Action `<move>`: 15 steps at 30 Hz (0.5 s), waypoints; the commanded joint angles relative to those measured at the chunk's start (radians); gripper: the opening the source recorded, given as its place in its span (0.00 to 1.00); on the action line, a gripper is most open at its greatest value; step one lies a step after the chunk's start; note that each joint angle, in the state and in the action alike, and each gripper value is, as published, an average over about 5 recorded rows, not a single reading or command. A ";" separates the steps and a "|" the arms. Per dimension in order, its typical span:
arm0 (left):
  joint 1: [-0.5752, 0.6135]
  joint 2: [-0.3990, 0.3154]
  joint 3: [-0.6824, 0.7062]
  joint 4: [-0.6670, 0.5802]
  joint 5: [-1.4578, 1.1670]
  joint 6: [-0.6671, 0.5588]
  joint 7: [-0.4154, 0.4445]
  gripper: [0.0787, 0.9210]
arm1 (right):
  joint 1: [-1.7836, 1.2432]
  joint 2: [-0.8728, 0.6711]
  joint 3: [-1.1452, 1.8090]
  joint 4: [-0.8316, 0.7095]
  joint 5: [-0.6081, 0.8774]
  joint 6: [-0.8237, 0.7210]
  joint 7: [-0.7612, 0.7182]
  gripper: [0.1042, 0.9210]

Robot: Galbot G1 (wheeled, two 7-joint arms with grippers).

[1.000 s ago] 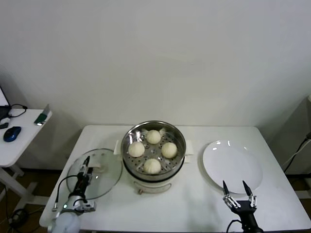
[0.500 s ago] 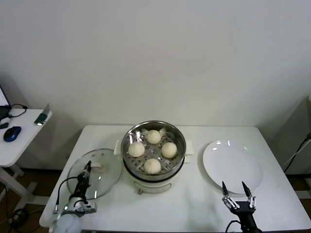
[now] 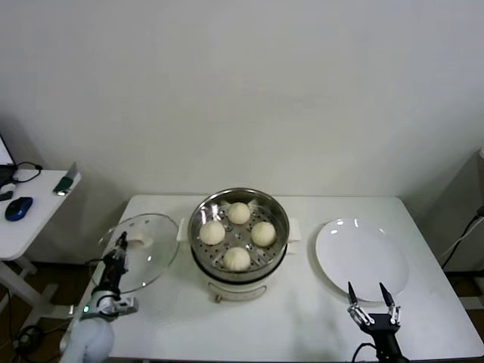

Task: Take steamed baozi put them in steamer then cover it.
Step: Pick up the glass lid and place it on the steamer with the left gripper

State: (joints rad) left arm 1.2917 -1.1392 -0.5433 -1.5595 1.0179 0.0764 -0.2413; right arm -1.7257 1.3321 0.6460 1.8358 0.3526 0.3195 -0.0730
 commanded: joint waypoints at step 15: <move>-0.062 0.160 0.059 -0.478 -0.068 0.340 0.319 0.07 | 0.015 0.007 0.004 -0.015 -0.042 -0.002 0.050 0.88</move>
State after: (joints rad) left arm 1.2532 -1.0116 -0.5359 -1.8565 0.9312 0.2845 -0.0449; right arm -1.7144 1.3379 0.6502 1.8241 0.3207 0.3156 -0.0312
